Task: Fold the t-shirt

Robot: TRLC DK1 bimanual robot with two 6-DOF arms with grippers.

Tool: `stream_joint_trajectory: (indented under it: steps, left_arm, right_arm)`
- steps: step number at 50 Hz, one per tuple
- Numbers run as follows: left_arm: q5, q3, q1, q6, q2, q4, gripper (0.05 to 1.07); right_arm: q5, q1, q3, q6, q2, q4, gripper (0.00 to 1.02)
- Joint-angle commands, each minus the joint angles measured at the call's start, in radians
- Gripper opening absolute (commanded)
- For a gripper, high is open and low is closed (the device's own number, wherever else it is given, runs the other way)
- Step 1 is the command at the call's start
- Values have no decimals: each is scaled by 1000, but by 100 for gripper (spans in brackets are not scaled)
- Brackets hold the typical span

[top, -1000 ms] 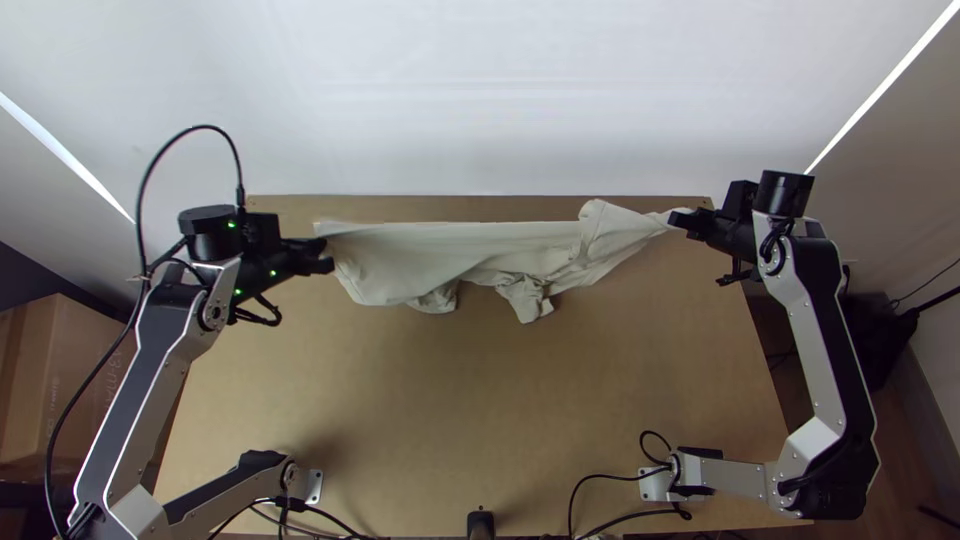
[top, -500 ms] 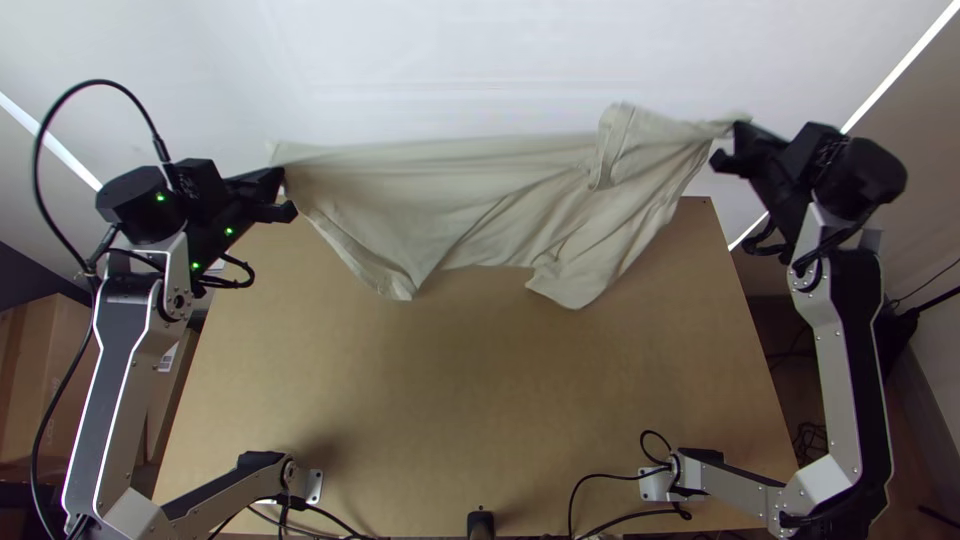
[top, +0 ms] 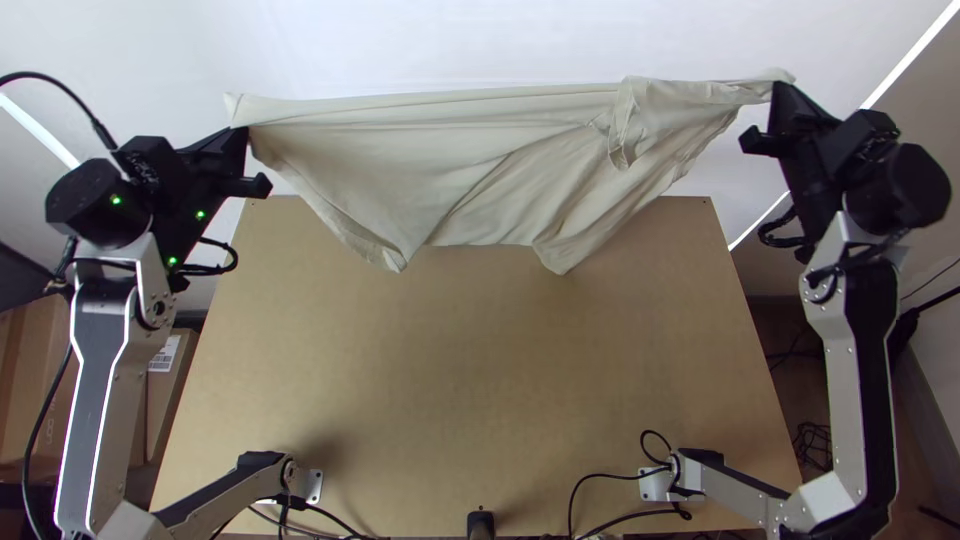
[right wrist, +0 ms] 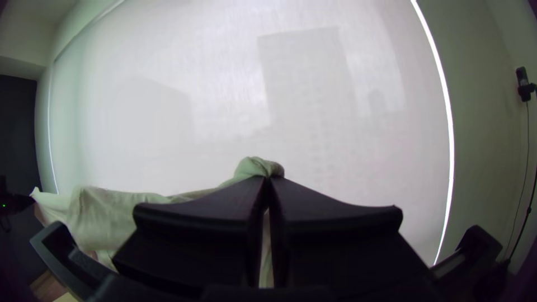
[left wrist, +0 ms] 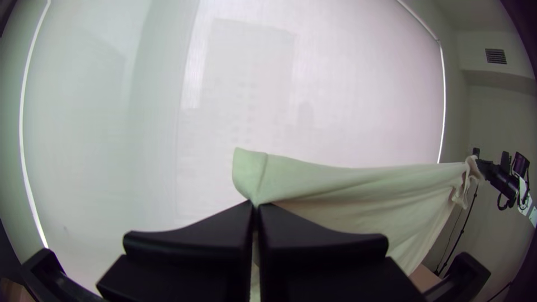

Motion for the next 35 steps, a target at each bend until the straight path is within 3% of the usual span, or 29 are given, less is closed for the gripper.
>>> stream_joint_trajectory:
  steps: [1, 11, 18, 28, 35]
  left_arm:
    - [-45, 26, 3, -22, -152, -3, 8]
    - [-45, -23, 9, -23, -373, -8, 8]
    - [-39, -25, 6, -36, -498, -102, 8]
    - [-37, -126, 26, -92, -678, -257, 8]
    - [-34, -258, 26, -112, -755, -332, 8]
  right_arm:
    - [50, -21, 4, 20, -169, 39, 2]
    - [38, -21, -77, 12, -416, 30, 2]
    - [33, -12, -168, 14, -594, 1, 2]
    - [33, 11, -217, 14, -758, -189, 2]
    - [33, 45, -285, 18, -778, -250, 2]
